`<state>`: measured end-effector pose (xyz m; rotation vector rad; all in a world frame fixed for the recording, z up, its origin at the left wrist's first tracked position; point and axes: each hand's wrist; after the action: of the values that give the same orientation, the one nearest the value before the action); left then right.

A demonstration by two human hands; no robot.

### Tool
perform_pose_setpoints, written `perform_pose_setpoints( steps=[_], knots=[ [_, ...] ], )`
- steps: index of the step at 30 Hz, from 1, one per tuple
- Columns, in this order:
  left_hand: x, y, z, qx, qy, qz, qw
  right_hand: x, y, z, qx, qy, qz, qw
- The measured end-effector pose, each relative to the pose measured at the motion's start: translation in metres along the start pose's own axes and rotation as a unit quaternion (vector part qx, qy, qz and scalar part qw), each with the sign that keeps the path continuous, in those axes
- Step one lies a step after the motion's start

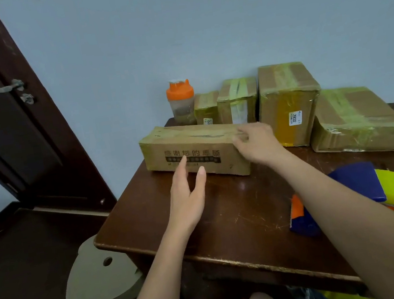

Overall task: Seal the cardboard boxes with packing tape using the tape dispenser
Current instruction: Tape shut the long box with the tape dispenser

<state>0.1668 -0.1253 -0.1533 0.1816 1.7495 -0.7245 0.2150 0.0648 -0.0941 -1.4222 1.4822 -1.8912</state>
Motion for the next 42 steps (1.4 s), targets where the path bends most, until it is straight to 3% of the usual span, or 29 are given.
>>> perform_pose_setpoints(
  steps=[2, 8, 12, 19, 26, 33, 38, 42],
  knots=[
    [-0.001, 0.003, -0.001, 0.016, -0.006, 0.006, 1.0, -0.002, 0.004, 0.002, 0.036, 0.005, -0.044, 0.998],
    [-0.004, 0.008, 0.007, -0.024, 0.019, 0.009, 0.999, 0.009, -0.01, 0.014, -0.082, -0.004, 0.058, 0.995],
    [-0.009, 0.008, 0.016, -0.005, 0.033, -0.001, 0.999, 0.004, -0.009, 0.028, 0.063, -0.027, -0.019, 0.998],
    [-0.008, 0.0, 0.037, 0.018, 0.052, 0.01, 0.998, -0.004, -0.029, 0.072, 0.104, -0.055, -0.028, 0.993],
    [-0.011, -0.001, 0.066, 0.046, 0.193, -0.01, 0.98, -0.004, -0.032, 0.123, 0.108, -0.117, -0.001, 0.987],
    [-0.016, -0.001, 0.07, 0.083, 0.166, 0.008, 0.983, 0.003, -0.018, 0.152, 0.04, -0.13, 0.072, 0.988],
    [-0.023, 0.001, 0.069, 0.102, 0.153, -0.006, 0.983, 0.0, -0.017, 0.156, -0.001, -0.136, 0.054, 0.989],
    [-0.021, 0.005, 0.073, 0.073, 0.14, 0.025, 0.987, -0.003, -0.018, 0.158, -0.001, -0.138, 0.025, 0.99]
  ],
)
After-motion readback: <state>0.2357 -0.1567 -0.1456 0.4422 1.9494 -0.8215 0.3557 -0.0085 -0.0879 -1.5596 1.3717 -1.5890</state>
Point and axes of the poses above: each hand's wrist, its own z-axis away from the middle knuckle, its own y-axis out of the palm, x = y × z, and after that the axes turned 6 degrees about x, right-handed
